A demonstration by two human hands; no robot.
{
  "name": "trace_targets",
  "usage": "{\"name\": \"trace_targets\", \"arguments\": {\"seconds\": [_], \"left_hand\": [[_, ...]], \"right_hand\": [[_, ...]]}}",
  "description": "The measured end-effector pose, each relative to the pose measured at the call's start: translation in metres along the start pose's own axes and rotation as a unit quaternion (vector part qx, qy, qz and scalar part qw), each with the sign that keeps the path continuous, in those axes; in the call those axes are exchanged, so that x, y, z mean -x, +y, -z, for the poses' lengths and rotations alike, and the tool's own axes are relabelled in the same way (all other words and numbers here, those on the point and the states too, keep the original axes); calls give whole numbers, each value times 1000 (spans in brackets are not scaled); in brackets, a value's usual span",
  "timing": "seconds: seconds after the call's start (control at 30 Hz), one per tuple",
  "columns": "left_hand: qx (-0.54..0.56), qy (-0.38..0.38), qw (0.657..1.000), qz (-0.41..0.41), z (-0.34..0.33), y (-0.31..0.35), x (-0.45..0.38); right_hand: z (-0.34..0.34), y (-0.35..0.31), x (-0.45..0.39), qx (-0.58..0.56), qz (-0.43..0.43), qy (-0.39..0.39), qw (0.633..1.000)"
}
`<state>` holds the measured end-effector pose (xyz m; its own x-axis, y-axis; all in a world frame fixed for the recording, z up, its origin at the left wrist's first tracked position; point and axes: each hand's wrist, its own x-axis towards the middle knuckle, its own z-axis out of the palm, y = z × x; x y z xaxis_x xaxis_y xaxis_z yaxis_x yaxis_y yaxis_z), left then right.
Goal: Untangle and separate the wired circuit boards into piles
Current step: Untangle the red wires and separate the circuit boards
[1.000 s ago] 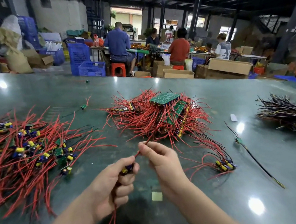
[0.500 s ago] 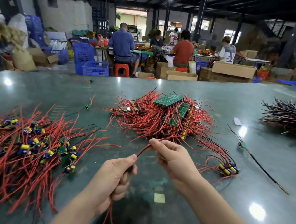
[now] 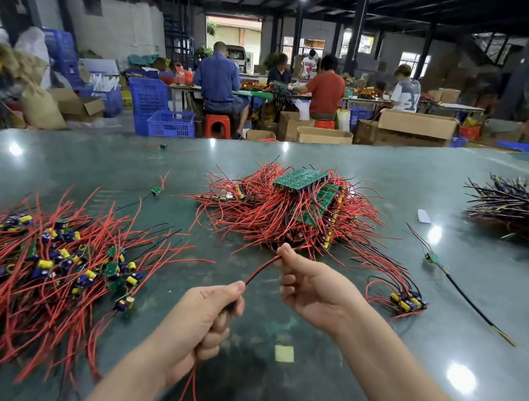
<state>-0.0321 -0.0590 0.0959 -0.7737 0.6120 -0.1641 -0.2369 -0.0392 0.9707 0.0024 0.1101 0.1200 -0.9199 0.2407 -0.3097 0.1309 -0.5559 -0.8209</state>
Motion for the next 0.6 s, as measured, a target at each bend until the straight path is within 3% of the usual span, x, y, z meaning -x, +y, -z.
{"name": "trace_targets", "arguments": {"seconds": [0.1,0.27,0.37,0.43,0.5,0.53,0.6], "left_hand": [[-2,0,1000,6,2,0,-1],[-75,14,997,3,1,-5,-2],[-105,-12,994,14,-3,-7,-1],[-117,-29,992,29,-4,-7,0],[-120,-28,992,36,-5,-6,0],[-119,-21,992,36,-4,-6,0],[-117,-5,992,36,-3,-5,-1]], "right_hand": [[0,-1,1,-25,-23,-15,999],[10,-1,-3,164,140,111,970],[11,-3,-2,194,220,103,950],[12,-4,-3,328,326,118,879],[13,-3,-4,474,434,152,751],[15,-2,-6,509,465,161,707],[16,-1,-7,519,475,174,689]]}}
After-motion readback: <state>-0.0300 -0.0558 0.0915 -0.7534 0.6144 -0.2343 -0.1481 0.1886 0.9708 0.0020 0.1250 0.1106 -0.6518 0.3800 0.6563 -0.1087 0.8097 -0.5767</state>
